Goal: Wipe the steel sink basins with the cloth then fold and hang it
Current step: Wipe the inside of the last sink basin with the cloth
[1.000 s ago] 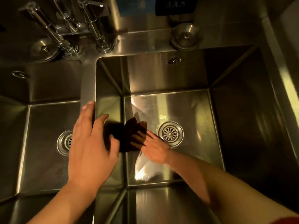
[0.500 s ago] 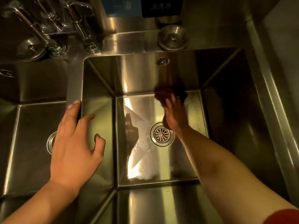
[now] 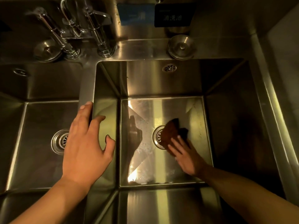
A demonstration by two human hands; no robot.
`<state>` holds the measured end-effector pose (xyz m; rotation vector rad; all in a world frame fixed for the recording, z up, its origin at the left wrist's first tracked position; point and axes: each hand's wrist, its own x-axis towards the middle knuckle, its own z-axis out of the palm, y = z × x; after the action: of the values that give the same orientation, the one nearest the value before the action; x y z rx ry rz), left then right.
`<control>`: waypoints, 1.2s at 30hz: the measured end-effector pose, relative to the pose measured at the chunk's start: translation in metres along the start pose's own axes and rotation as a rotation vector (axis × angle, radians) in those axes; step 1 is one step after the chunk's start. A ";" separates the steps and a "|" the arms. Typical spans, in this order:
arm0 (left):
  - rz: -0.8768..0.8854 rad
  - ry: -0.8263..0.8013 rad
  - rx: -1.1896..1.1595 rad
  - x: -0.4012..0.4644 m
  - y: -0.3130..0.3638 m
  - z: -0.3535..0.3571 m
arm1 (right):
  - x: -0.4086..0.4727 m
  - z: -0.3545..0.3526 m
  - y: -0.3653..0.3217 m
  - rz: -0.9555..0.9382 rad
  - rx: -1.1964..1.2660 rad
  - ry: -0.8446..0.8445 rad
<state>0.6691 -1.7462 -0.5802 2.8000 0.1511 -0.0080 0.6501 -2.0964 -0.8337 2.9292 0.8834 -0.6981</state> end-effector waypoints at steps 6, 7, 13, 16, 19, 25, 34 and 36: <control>0.009 -0.018 0.015 0.000 0.000 0.000 | 0.014 0.006 -0.044 -0.070 0.032 0.015; 0.008 -0.021 0.016 0.000 0.000 0.000 | 0.014 0.007 -0.047 -0.070 0.045 0.006; 0.012 -0.012 0.023 0.001 -0.001 0.001 | 0.026 0.003 -0.072 -0.276 0.081 -0.041; 0.019 -0.008 0.016 0.001 -0.002 0.001 | 0.039 0.003 -0.115 -0.577 0.029 -0.116; 0.023 -0.007 0.026 0.001 -0.003 0.003 | 0.057 0.000 -0.148 -0.732 -0.113 -0.177; 0.041 0.019 0.026 0.003 -0.012 0.010 | 0.058 0.004 -0.144 -0.709 -0.101 -0.169; 0.048 0.051 -0.021 0.005 -0.031 0.025 | -0.012 0.008 -0.004 -0.292 0.044 -0.029; 0.046 0.050 -0.033 0.005 -0.032 0.027 | -0.024 0.002 0.026 -0.091 0.109 0.001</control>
<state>0.6707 -1.7247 -0.6161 2.7712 0.0979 0.0742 0.6450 -2.1310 -0.8283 2.9999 1.0160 -0.7726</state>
